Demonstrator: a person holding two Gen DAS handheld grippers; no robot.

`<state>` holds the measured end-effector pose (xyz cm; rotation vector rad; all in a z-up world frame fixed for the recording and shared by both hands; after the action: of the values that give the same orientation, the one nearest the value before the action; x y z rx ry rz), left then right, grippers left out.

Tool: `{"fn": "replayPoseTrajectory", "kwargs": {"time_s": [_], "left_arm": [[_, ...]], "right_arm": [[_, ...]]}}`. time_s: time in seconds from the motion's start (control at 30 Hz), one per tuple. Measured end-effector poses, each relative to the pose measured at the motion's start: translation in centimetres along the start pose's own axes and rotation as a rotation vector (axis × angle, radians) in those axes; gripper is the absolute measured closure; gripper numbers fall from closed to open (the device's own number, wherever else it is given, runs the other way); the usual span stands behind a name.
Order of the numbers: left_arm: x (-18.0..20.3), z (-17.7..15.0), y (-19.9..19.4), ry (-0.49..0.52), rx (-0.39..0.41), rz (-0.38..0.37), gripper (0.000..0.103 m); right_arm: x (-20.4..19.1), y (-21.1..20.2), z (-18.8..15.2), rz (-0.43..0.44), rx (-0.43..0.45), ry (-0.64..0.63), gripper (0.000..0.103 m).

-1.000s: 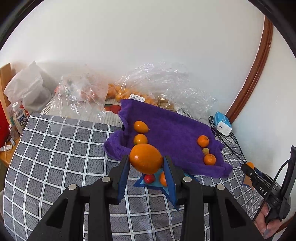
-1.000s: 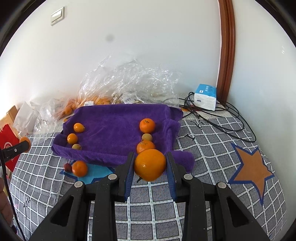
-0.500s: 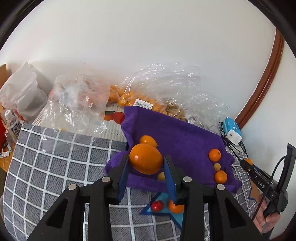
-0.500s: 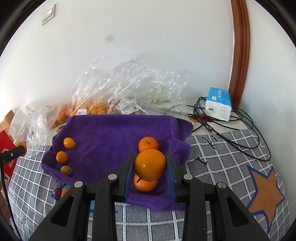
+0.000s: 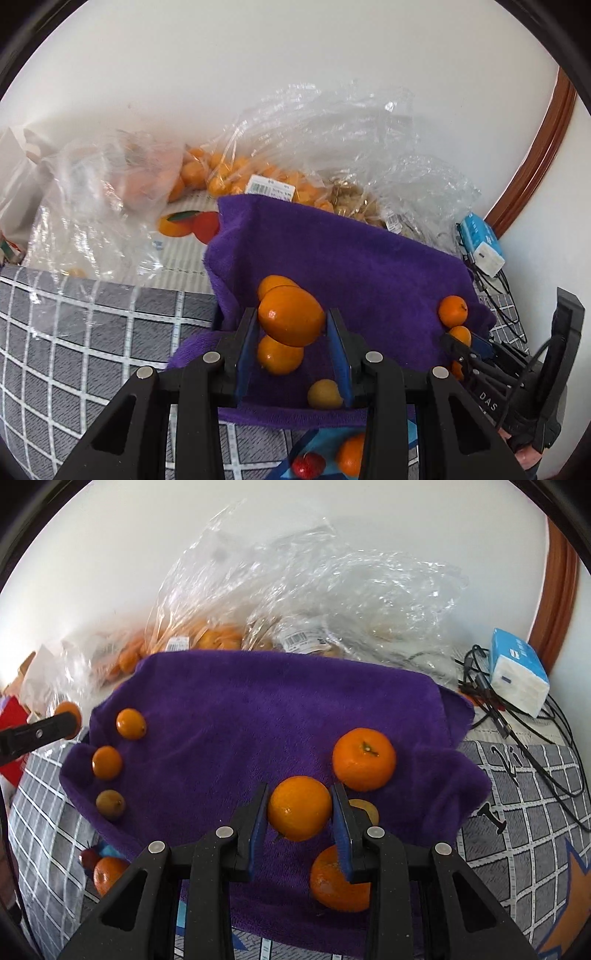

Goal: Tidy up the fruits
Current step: 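Lower both oranges onto the towel and open both grippers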

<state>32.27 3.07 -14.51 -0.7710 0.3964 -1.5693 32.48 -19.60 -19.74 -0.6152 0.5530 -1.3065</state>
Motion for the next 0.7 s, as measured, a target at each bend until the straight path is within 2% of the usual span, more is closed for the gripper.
{"fn": "replayPoseTrajectory", "kwargs": {"time_s": [0.17, 0.27, 0.37, 0.57, 0.7], "left_arm": [[0.5, -0.2, 2.1, 0.010, -0.038, 0.001, 0.068], [1.0, -0.4, 3.1, 0.026, -0.055, 0.011, 0.068], [1.4, -0.8, 4.1, 0.056, -0.072, 0.042, 0.068], [1.2, -1.3, 4.6, 0.089, -0.068, 0.090, 0.068], [0.8, -1.8, 5.1, 0.089, -0.092, 0.107, 0.068]], "right_arm": [[0.8, 0.2, -0.4, 0.037, -0.020, 0.040, 0.070], [0.7, 0.2, -0.4, 0.018, -0.011, 0.026, 0.070], [0.7, -0.2, -0.3, 0.025, -0.008, 0.024, 0.063], [1.2, -2.7, 0.5, -0.005, 0.063, 0.006, 0.054], [1.9, -3.4, 1.0, -0.006, 0.082, 0.039, 0.054]]}}
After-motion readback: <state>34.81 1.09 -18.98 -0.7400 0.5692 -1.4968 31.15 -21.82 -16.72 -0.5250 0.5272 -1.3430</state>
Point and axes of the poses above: each gripper's, at about its wrist camera, not at the fingertips, and y roughly the way its jaws point, x to its right, z to its top, the point moved 4 cm from there along y, roughly the way its jaws point, and after that the axes turned 7 degrees about x, right-handed, at the moved point
